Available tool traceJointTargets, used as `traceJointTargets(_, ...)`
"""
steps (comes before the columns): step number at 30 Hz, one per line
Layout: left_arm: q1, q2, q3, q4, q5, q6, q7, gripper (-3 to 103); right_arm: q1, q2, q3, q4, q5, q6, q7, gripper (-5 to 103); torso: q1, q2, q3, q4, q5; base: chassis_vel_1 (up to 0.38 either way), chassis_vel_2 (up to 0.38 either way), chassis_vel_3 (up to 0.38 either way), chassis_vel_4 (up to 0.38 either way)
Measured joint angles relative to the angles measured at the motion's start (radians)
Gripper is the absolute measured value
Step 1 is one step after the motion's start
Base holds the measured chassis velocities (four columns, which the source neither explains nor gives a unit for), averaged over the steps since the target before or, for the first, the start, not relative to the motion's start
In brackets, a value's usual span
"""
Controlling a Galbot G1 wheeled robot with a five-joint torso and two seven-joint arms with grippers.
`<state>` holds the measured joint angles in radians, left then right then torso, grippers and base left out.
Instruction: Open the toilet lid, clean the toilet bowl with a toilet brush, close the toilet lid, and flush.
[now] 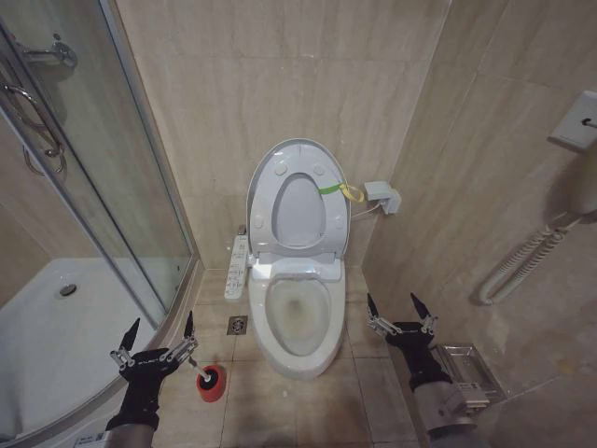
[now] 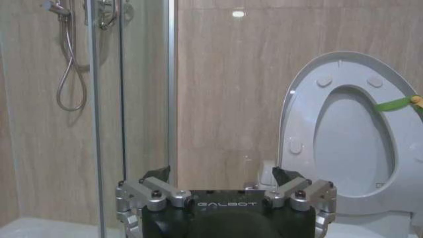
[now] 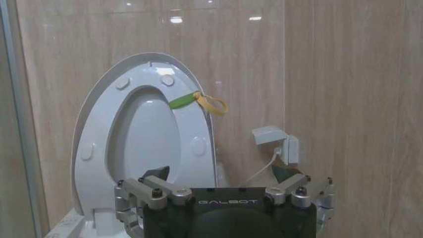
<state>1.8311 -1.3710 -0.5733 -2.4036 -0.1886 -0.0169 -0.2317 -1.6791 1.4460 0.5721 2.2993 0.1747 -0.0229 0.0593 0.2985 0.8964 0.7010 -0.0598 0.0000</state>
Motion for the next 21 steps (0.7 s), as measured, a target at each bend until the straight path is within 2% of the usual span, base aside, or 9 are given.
traceJointTargets(21,0.0,0.0,0.0,0.0,0.0,0.0,0.0,100,0.0,0.0,0.0,0.0,0.0,0.0,0.0,100,0.0,0.0,0.0,0.0,0.0,0.0,0.0,0.0,0.0)
